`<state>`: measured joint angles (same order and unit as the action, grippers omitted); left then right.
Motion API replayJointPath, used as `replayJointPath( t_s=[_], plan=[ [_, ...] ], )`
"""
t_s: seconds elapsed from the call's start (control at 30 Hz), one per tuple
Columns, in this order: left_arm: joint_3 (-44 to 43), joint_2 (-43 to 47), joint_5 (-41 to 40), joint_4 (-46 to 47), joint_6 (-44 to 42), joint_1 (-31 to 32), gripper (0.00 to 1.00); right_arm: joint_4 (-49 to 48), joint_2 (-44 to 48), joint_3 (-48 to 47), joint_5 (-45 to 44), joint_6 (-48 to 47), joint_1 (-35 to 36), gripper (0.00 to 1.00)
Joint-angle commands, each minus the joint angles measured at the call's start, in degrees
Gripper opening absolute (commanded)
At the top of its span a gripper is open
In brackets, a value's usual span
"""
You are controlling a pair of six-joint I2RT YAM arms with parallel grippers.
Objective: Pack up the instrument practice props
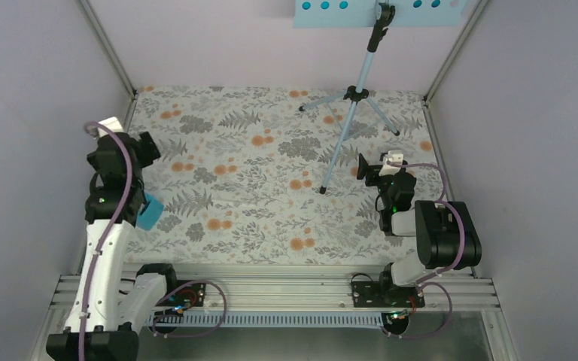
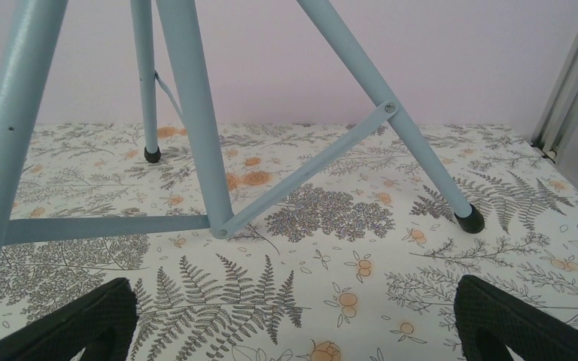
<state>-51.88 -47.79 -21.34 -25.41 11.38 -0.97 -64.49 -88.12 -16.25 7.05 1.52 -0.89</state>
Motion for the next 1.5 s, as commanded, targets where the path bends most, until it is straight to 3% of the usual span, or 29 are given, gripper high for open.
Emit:
replayJointPath(
  t_s=[0.0,0.2,0.4,0.6,0.97,1.17,1.47],
  plan=[
    [-6.4,0.3,-2.5,-14.3,8.8,-5.5,1.00,-3.3,0.4,-0.4,0.3,-1.5,-0.6,1.00],
    [-10.1,0.4,-7.4,-22.7,8.1,-13.8,1.00,-3.4,0.4,-0.3,0.4,-1.6,-0.6,1.00],
    [-5.1,-3.2,6.5,-21.6,8.2,-25.0,1.00,-3.4,0.4,-0.4,0.3,-1.5,-0.6,0.99],
    [-3.9,-5.3,14.0,-20.9,8.1,-29.9,1.00,-3.4,0.4,-0.4,0.4,-1.5,-0.6,0.99],
    [-3.0,-8.4,24.4,-21.9,5.1,-30.5,1.00,-3.4,0.4,-0.4,0.3,-1.5,-0.6,1.00],
    [-3.8,-7.8,20.9,-23.8,4.9,-30.5,1.00,-3.4,0.4,-0.3,0.3,-1.5,-0.6,1.00],
    [-3.3,-8.6,25.6,-24.8,1.1,-30.5,1.00,-3.4,0.4,-0.4,0.4,-1.5,-0.6,1.00]
  ],
)
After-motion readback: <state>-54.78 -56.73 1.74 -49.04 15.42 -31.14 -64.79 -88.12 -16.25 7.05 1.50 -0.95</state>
